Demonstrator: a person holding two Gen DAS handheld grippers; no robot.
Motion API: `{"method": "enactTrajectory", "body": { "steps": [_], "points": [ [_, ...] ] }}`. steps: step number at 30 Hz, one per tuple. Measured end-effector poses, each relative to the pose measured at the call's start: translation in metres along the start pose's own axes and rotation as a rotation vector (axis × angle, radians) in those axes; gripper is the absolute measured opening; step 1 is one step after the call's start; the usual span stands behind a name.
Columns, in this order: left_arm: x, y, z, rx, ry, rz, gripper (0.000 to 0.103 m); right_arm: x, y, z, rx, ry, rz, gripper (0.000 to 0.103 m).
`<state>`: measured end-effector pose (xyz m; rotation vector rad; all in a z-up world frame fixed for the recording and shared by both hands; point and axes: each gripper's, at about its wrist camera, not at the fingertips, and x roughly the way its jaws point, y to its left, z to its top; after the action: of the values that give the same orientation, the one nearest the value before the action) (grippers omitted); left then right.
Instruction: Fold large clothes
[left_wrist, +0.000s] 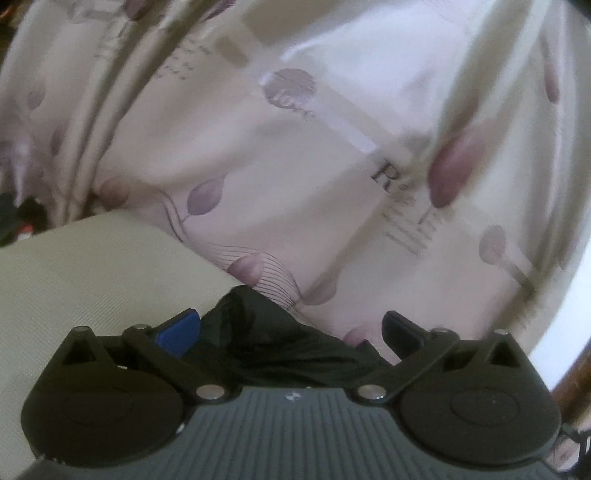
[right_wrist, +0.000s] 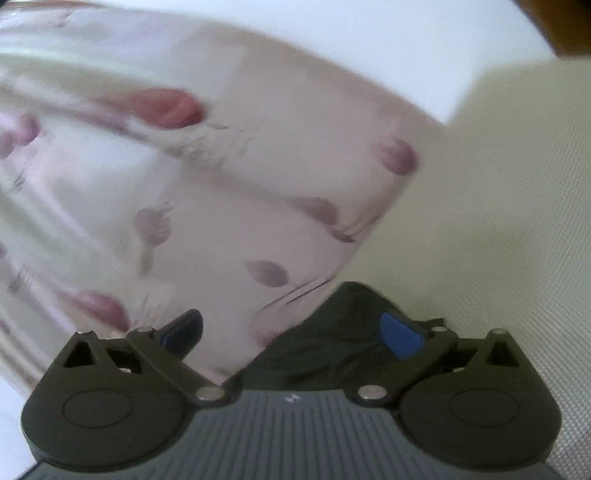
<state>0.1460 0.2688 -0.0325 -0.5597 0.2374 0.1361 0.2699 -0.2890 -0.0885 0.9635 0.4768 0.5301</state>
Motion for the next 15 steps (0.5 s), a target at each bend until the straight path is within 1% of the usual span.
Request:
{"method": "enactTrajectory", "body": {
  "steps": [1,2,3,4,5,6,7,8,9,10,12,13,14,15],
  "points": [
    [0.000,-0.007,0.000,0.029,0.010,-0.007,0.103,0.002,0.014,-0.003,-0.085,0.019,-0.041,0.103],
    [0.000,-0.014,-0.002,0.060,0.021,-0.024,0.102,0.006,0.027,-0.007,-0.179,0.038,-0.071,0.100],
    [0.000,-0.024,-0.004,0.099,0.031,-0.049,0.099,0.013,0.042,-0.015,-0.279,0.063,-0.092,0.089],
    [0.001,-0.036,-0.008,0.141,0.039,-0.075,0.097,0.023,0.057,-0.024,-0.373,0.095,-0.116,0.070],
    [0.003,-0.049,-0.013,0.185,0.052,-0.101,0.087,0.036,0.071,-0.033,-0.456,0.133,-0.140,0.059],
    [0.008,-0.064,-0.017,0.225,0.083,-0.129,0.073,0.049,0.083,-0.041,-0.512,0.167,-0.155,0.049],
    [0.017,-0.078,-0.021,0.257,0.133,-0.155,0.066,0.063,0.093,-0.050,-0.556,0.194,-0.159,0.047],
    [0.026,-0.088,-0.026,0.277,0.181,-0.175,0.051,0.077,0.104,-0.060,-0.602,0.217,-0.165,0.046],
    [0.037,-0.097,-0.031,0.290,0.226,-0.187,0.039,0.088,0.111,-0.067,-0.644,0.231,-0.179,0.043],
    [0.051,-0.106,-0.037,0.300,0.265,-0.196,0.034,0.101,0.118,-0.075,-0.688,0.246,-0.194,0.041],
    [0.074,-0.119,-0.046,0.350,0.300,-0.202,0.031,0.124,0.129,-0.089,-0.742,0.273,-0.213,0.041],
    [0.084,-0.123,-0.050,0.380,0.314,-0.198,0.030,0.131,0.131,-0.095,-0.769,0.283,-0.237,0.041],
    [0.095,-0.124,-0.056,0.406,0.329,-0.188,0.026,0.142,0.132,-0.100,-0.796,0.294,-0.260,0.040],
    [0.106,-0.123,-0.060,0.424,0.347,-0.173,0.025,0.150,0.131,-0.105,-0.824,0.304,-0.282,0.039]
  ]
}}
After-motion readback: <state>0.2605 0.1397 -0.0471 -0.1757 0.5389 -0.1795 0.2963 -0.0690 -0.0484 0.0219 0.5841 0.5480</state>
